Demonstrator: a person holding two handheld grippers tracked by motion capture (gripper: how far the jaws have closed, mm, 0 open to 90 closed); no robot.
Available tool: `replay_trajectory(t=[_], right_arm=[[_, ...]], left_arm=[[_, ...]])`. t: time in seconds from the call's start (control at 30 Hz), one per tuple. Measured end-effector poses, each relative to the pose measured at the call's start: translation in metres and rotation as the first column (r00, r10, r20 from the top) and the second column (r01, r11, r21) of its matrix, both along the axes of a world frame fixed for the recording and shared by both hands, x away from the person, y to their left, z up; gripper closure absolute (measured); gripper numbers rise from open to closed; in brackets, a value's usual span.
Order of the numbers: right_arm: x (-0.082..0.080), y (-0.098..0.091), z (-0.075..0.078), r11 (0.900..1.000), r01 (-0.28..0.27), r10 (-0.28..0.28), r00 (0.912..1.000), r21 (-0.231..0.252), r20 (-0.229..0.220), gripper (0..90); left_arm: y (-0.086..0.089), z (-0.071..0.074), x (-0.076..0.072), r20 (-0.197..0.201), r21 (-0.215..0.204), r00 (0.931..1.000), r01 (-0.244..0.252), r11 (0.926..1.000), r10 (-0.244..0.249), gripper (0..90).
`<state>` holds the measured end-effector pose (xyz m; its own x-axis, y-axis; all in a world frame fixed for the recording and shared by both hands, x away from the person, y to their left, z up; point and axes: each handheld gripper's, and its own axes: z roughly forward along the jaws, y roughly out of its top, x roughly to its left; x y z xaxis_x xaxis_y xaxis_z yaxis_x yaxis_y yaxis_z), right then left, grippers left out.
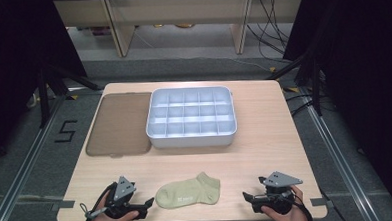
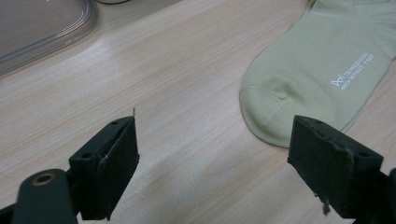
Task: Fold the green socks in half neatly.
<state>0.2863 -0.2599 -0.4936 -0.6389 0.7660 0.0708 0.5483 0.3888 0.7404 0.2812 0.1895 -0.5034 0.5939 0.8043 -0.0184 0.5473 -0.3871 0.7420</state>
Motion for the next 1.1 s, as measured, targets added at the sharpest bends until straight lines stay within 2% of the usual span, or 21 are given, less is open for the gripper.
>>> replay_trajectory(t=[0.1, 0.13, 0.17, 0.2, 0.23, 0.27, 0.33, 0.37, 0.43, 0.47, 0.5, 0.53, 0.6, 0.63, 0.67, 0.73, 0.83, 0.9, 0.93, 1.03, 1.1], right_arm=[[0.0, 0.0, 0.0, 1.0, 0.002, -0.002, 1.0, 0.005, -0.006, 23.2], [0.0, 0.001, 0.001, 0.9999, 0.0, 0.0, 1.0, 0.011, -0.01, 24.0], [0.001, 0.001, 0.0, 1.0, -0.002, 0.002, 1.0, 0.009, 0.004, 24.2], [0.001, 0.002, 0.001, 0.9999, 0.009, -0.009, 0.9995, -0.01, 0.029, 24.6], [0.001, 0.004, 0.001, 0.9999, 0.005, -0.005, 0.9998, 0.01, 0.018, 25.7], [0.002, 0.005, 0.002, 1.0, -0.003, 0.003, 0.9998, 0.003, 0.021, 26.1], [0.002, 0.006, 0.003, 1.0, -0.005, 0.005, 0.9998, -0.001, 0.017, 26.7], [0.003, 0.007, 0.003, 0.9999, -0.011, 0.011, 0.9994, -0.002, 0.033, 27.7], [0.005, 0.011, 0.006, 0.9996, -0.028, 0.028, 0.9988, 0.0, 0.04, 28.6], [0.007, 0.016, 0.006, 0.9989, -0.046, 0.045, 0.9984, 0.011, 0.034, 29.4], [0.008, 0.019, 0.007, 0.9989, -0.046, 0.046, 0.9984, 0.012, 0.032, 30.4], [0.01, 0.022, 0.007, 0.9982, -0.057, 0.056, 0.9978, 0.017, 0.035, 31.5], [0.015, 0.032, 0.01, 0.996, -0.088, 0.087, 0.9953, 0.012, 0.043, 33.0], [0.016, 0.035, 0.01, 0.9951, -0.097, 0.096, 0.9948, 0.017, 0.033, 34.2], [0.018, 0.04, 0.01, 0.9937, -0.111, 0.111, 0.9927, 0.011, 0.047, 34.7], [0.021, 0.049, 0.009, 0.9908, -0.134, 0.134, 0.9903, 0.016, 0.038, 35.7], [0.029, 0.064, 0.009, 0.9842, -0.177, 0.177, 0.9834, -0.003, 0.039, 37.6], [0.033, 0.072, 0.008, 0.9833, -0.182, 0.182, 0.9827, -0.004, 0.032, 38.1], [0.036, 0.075, 0.007, 0.9811, -0.193, 0.193, 0.9808, -0.013, 0.026, 38.3], [0.045, 0.083, 0.002, 0.9775, -0.21, 0.211, 0.9774, -0.013, 0.019, 41.7], [0.049, 0.087, 0.0, 0.9757, -0.219, 0.219, 0.9757, -0.009, -0.003, 44.7]], left_arm=[[0.0, 0.0, 0.0, -0.005, -0.005, 1.0, 0.001, 1.0, -0.001, 15.1], [0.002, 0.001, 0.001, -0.014, 0.016, 0.9998, 0.015, 0.9998, -0.015, 15.1], [0.002, 0.002, 0.0, -0.021, 0.018, 0.9997, 0.011, 0.9998, -0.01, 15.1], [0.003, 0.002, 0.001, 0.002, 0.015, 0.9999, 0.015, 0.9998, -0.015, 15.0], [0.004, 0.003, 0.001, -0.01, 0.034, 0.9999, 0.006, 0.9994, -0.005, 15.0], [0.004, 0.004, 0.001, -0.015, 0.027, 0.9999, -0.007, 0.9996, 0.008, 15.0], [0.004, 0.004, 0.001, -0.021, 0.017, 0.9998, -0.002, 0.9998, 0.002, 15.0], [0.004, 0.004, 0.001, -0.022, 0.012, 0.9997, -0.004, 0.9999, 0.005, 15.0], [0.002, 0.003, 0.001, -0.006, 0.006, 1.0, -0.003, 1.0, 0.003, 15.0], [0.002, 0.003, 0.001, -0.006, 0.007, 1.0, -0.002, 1.0, 0.002, 15.0], [0.0, 0.002, 0.001, 0.001, -0.018, 0.9999, -0.015, 0.9997, 0.015, 15.0], [-0.001, 0.002, 0.001, 0.003, -0.019, 0.9996, -0.027, 0.9995, 0.027, 15.0], [-0.001, 0.002, 0.001, -0.003, -0.012, 0.9997, -0.024, 0.9996, 0.024, 15.0], [0.001, 0.003, 0.001, -0.011, 0.006, 0.9999, -0.003, 1.0, 0.003, 15.0], [0.0, 0.003, 0.001, -0.01, 0.004, 0.9999, -0.006, 1.0, 0.006, 15.0], [0.0, 0.004, 0.0, -0.008, 0.003, 0.9999, -0.007, 1.0, 0.007, 15.0], [0.001, 0.005, 0.001, -0.006, 0.003, 1.0, -0.002, 1.0, 0.002, 15.0], [0.002, 0.004, 0.002, -0.013, 0.005, 0.9999, -0.001, 1.0, 0.001, 15.0], [0.0, 0.003, 0.001, -0.014, -0.016, 0.9997, -0.019, 0.9997, 0.019, 15.1], [0.001, 0.003, 0.001, -0.009, -0.009, 1.0, 0.0, 1.0, 0.0, 15.1], [0.001, 0.004, 0.001, -0.012, 0.005, 0.9999, 0.009, 1.0, -0.008, 15.2]])
